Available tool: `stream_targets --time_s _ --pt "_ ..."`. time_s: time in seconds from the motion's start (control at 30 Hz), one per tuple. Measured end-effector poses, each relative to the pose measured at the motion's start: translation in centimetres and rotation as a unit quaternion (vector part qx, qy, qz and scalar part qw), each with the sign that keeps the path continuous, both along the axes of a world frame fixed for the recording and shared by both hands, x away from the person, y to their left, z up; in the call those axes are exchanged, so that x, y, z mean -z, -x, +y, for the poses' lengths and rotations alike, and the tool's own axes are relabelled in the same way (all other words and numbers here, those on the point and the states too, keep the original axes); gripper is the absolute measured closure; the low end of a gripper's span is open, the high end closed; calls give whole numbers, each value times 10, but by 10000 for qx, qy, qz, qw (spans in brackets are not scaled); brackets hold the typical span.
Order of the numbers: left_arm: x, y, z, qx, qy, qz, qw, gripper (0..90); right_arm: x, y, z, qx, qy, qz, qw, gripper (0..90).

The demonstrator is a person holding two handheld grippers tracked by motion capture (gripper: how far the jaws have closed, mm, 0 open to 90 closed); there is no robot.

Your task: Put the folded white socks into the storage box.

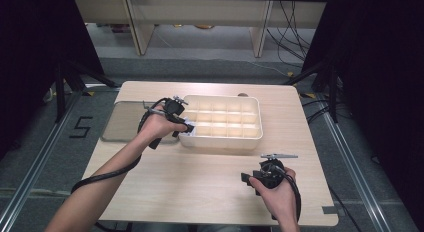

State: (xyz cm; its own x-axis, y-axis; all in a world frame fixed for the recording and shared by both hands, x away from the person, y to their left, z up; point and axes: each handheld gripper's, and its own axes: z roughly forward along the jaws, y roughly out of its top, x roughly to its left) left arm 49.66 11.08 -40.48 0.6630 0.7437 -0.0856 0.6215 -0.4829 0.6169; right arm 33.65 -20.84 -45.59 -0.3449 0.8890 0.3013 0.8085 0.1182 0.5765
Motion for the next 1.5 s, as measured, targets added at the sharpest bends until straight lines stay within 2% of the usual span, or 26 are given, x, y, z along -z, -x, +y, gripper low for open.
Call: stream_targets --time_s 0.07,0.1,0.17,0.2,0.23,0.3,0.37,0.43,0.6,0.63,0.67,0.7,0.73,0.8,0.83,0.9,1.0,1.07,1.13,1.23,1.3,1.33,1.37,1.4,1.47,1.5 --pt "-2 2 3 -20 106 -111 9999 469 0 1 -1 58 64 148 9999 489" --pt "-2 4 5 4 95 -173 9998 454 1 0 -2 48 31 28 10000 489" --pt "-3 9 8 32 117 -317 9994 425 0 1 -2 84 -14 101 9999 489" --pt "-4 12 9 56 166 -360 9992 416 1 0 -3 35 37 28 10000 489" --pt "-5 15 11 59 211 -412 9989 410 1 0 -4 65 100 35 9999 489" --pt "-8 20 15 106 238 -467 9986 402 -1 0 -4 101 -14 114 9999 490" --pt "-11 25 20 92 249 -565 9980 399 0 1 -4 153 -4 89 9998 489" --pt "-11 30 26 -7 302 -647 9974 398 0 1 -4 186 -51 177 9997 490" --pt "-9 39 38 -1 388 -597 9975 386 0 1 -4 196 -74 175 9996 489" --pt "-9 41 41 -12 413 -618 9972 385 0 1 -6 130 41 75 9999 489" --pt "-8 43 43 -57 436 -662 9968 383 -2 1 -6 185 -7 121 9998 489" --pt "-7 45 46 -64 455 -658 9968 383 -1 1 -8 154 42 15 9999 489" --pt "-6 47 49 -55 427 -673 9968 383 -3 2 -8 286 10 120 9995 490" --pt "-3 51 56 -69 436 -685 9967 383 -1 2 -11 127 63 -74 9999 489" --pt "-2 53 59 -90 448 -712 9964 382 -3 2 -10 183 7 40 9998 489" --pt "0 57 66 -130 469 -738 9961 382 -2 2 -12 194 102 15 9998 488" --pt "0 64 76 -199 439 -820 9955 381 -3 2 -11 194 5 23 9998 486" --pt "0 68 83 -251 460 -903 9945 381 -3 2 -12 144 83 -56 9998 486" --pt "1 73 89 -321 477 -995 9934 382 -2 1 -12 224 29 -119 9997 485" --pt "5 81 95 -426 568 -1103 9914 386 -5 2 -12 347 124 7 9993 485" --pt "8 85 99 -458 620 -1180 9900 387 -4 2 -14 230 95 -142 9996 485" --pt "9 87 101 -503 627 -1202 9895 386 -5 3 -14 264 100 -132 9995 484" --pt "11 90 104 -522 654 -1227 9889 386 -4 2 -15 213 1 -184 9996 484" --pt "12 92 107 -530 689 -1234 9885 387 -6 3 -13 362 36 7 9993 484" --pt "15 96 111 -608 691 -1285 9874 388 -7 3 -14 358 45 29 9993 483" --pt "17 98 113 -614 711 -1299 9871 389 -5 3 -13 362 -145 -31 9992 483"
